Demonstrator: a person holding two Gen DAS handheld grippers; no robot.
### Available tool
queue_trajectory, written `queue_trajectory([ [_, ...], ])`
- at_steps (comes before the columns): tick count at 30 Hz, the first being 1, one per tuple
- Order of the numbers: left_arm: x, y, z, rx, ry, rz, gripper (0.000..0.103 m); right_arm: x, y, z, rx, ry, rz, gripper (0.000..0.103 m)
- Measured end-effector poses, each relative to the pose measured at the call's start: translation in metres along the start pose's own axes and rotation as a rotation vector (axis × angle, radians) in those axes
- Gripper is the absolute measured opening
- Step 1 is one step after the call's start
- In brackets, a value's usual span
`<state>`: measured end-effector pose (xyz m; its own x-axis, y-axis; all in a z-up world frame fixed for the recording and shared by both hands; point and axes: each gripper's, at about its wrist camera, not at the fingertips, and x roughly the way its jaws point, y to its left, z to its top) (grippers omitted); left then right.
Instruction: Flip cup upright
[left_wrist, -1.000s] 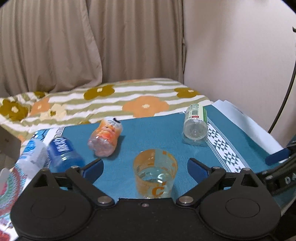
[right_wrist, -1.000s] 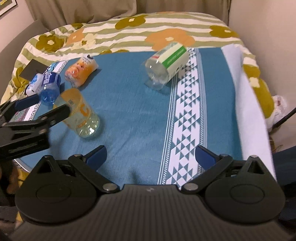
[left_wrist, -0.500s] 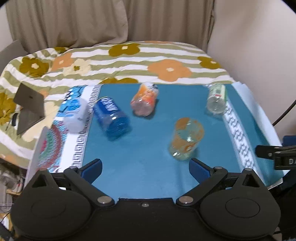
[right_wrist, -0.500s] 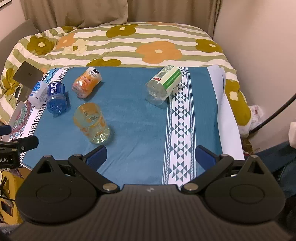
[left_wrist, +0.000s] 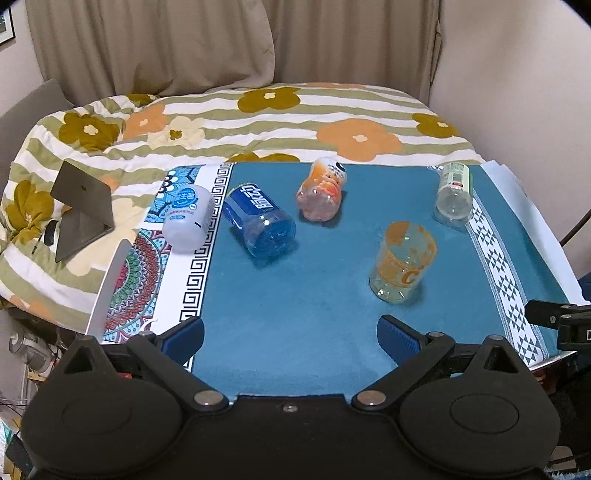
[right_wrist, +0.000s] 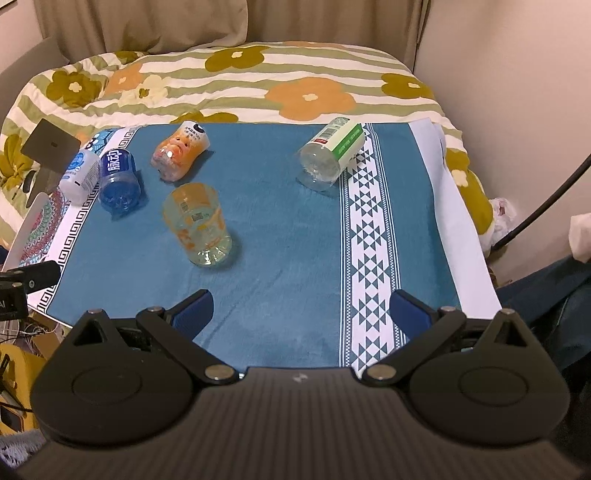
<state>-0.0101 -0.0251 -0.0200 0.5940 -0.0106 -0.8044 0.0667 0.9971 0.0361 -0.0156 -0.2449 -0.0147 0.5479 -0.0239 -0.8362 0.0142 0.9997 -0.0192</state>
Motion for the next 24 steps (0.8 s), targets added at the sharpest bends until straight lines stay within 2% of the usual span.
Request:
queue_trajectory([
  [24, -0.0074, 0.0009, 0.0008, 0.003, -0.046, 0.021, 0.102, -0.0077, 0.002, 0.0015, 0.016, -0.029, -0.006, 0.103],
])
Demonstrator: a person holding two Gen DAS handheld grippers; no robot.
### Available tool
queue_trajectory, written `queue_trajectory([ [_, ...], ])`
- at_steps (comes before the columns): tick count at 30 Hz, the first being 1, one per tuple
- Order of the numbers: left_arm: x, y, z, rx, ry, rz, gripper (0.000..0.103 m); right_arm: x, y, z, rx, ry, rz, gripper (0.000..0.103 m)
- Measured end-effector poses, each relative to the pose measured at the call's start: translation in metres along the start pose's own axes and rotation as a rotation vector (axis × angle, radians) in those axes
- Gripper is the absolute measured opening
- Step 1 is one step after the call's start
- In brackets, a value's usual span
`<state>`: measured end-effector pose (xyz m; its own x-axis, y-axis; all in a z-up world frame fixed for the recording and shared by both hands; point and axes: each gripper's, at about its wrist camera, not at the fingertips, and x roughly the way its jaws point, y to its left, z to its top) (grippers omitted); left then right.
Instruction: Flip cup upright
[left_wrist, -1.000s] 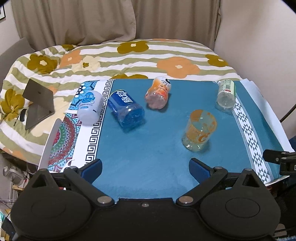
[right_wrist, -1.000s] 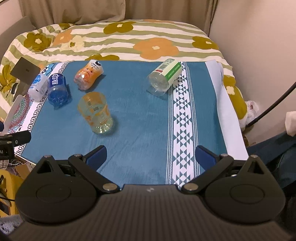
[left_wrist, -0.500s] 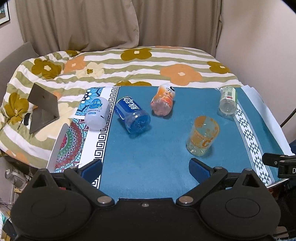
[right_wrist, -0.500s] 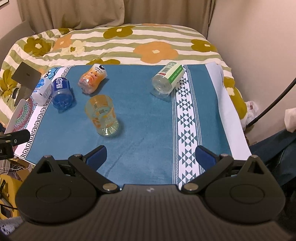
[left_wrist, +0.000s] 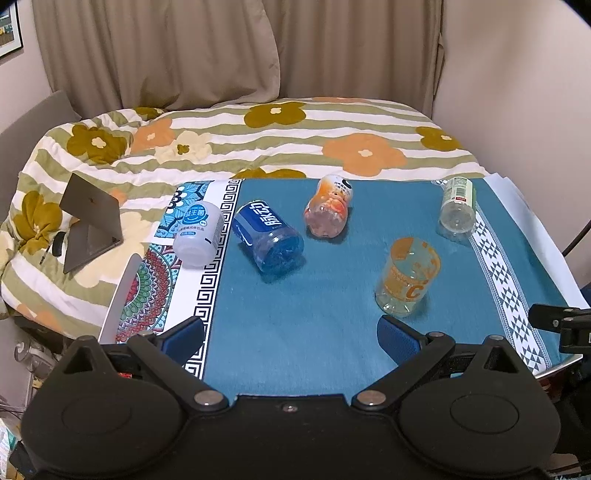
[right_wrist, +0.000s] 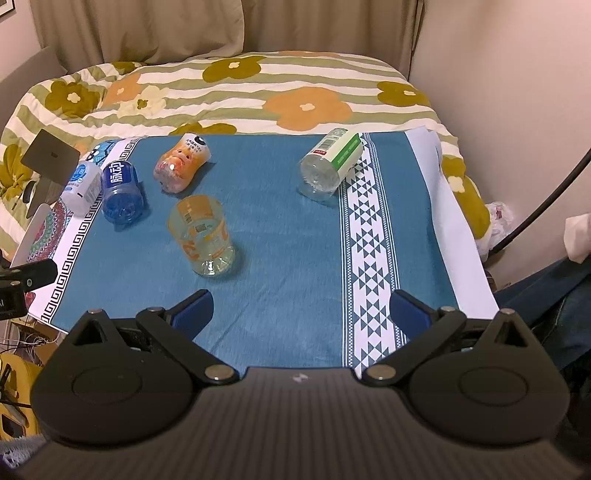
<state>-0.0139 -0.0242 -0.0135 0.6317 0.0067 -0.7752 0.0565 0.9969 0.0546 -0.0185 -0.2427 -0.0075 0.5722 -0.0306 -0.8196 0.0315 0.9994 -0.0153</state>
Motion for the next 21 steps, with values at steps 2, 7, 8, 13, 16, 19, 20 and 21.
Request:
queue_trajectory([
  [2, -0.0002, -0.0007, 0.0003, 0.002, -0.002, 0.002, 0.102, 0.0002, -0.001, 0.0003, 0.002, -0.001, 0.0, 0.103],
  [7, -0.0003, -0.0022, 0.0003, 0.005, -0.005, 0.008, 0.102, 0.0004, -0.0018, 0.0004, 0.002, -0.001, 0.001, 0.103],
  [8, -0.0003, -0.0022, 0.0004, 0.005, -0.005, 0.009, 0.102, 0.0005, -0.002, 0.0006, 0.002, -0.002, 0.002, 0.103],
  [13, -0.0003, -0.0028, -0.0006, 0.002, -0.006, 0.013, 0.102, 0.0004, -0.0018, 0.0002, 0.003, -0.001, 0.002, 0.103],
  [16, -0.0008, -0.0026, -0.0014, 0.0, -0.006, 0.017, 0.102, 0.0004, -0.0018, 0.0002, 0.003, -0.001, 0.002, 0.103],
  [19, -0.0014, -0.0039, -0.0002, 0.004, -0.011, 0.025, 0.102, 0.0005, -0.002, 0.0002, 0.003, -0.001, 0.002, 0.103],
  [20, -0.0019, -0.0044, 0.0002, 0.006, -0.014, 0.028, 0.102, 0.0006, -0.0022, 0.0004, 0.002, -0.001, 0.003, 0.103],
  [21, -0.0023, -0.0048, 0.0004, 0.007, -0.016, 0.03, 0.102, 0.0005, -0.0021, 0.0001, 0.002, -0.002, 0.002, 0.103],
])
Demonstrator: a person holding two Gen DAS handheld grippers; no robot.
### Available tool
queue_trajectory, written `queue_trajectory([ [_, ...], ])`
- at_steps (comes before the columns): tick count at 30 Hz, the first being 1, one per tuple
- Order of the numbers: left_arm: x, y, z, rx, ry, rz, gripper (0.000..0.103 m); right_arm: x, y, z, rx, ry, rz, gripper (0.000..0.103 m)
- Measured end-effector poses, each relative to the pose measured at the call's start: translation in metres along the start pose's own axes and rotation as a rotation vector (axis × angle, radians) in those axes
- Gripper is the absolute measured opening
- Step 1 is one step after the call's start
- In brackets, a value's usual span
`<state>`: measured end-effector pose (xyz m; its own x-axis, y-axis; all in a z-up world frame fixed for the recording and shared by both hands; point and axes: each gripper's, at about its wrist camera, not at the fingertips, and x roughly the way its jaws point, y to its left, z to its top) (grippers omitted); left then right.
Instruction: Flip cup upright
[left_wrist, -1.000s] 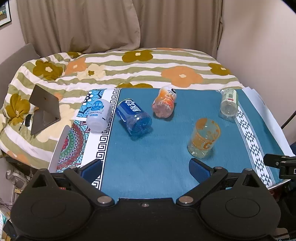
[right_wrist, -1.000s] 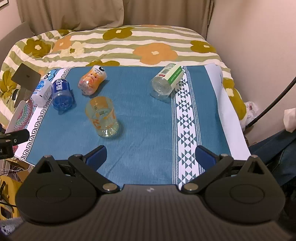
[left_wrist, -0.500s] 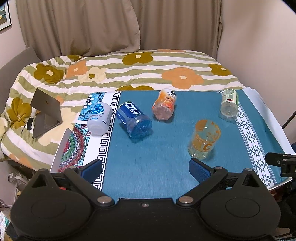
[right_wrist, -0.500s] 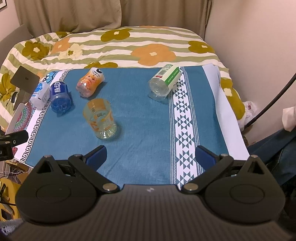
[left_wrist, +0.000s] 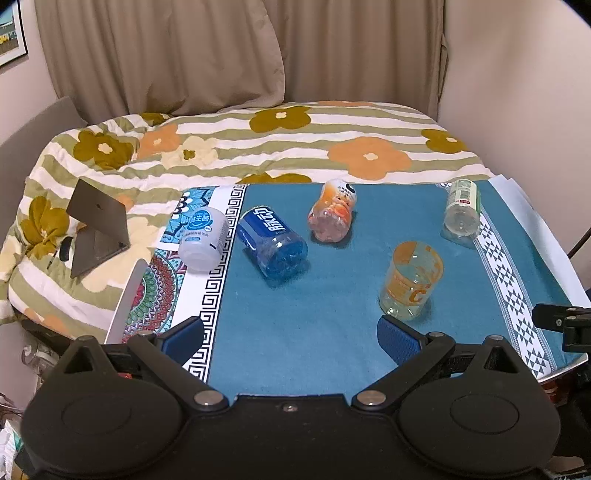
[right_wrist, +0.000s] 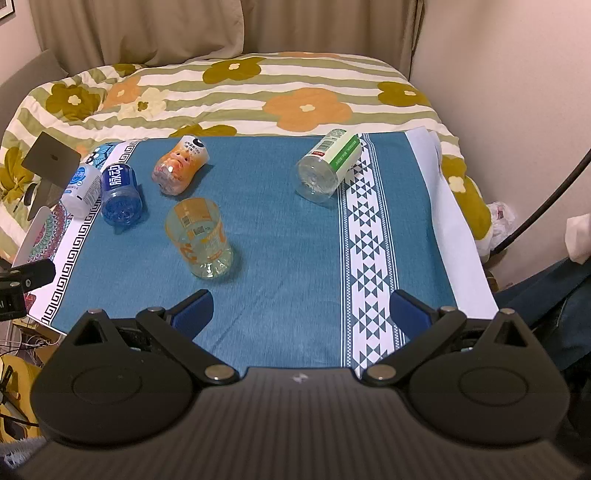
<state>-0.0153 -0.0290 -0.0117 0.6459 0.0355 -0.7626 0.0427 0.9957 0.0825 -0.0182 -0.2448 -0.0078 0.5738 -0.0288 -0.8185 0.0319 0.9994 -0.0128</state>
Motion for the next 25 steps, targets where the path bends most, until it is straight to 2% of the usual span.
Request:
queue_trajectory([
  [15, 0.001, 0.001, 0.003, -0.029, 0.001, -0.009, 0.102, 0.001, -0.001, 0.0, 0.0, 0.0, 0.003, 0.103],
  [25, 0.004, 0.001, 0.006, -0.05, -0.01, 0.035, 0.103, 0.009, 0.009, 0.01, -0.035, 0.007, 0.045, 0.103],
])
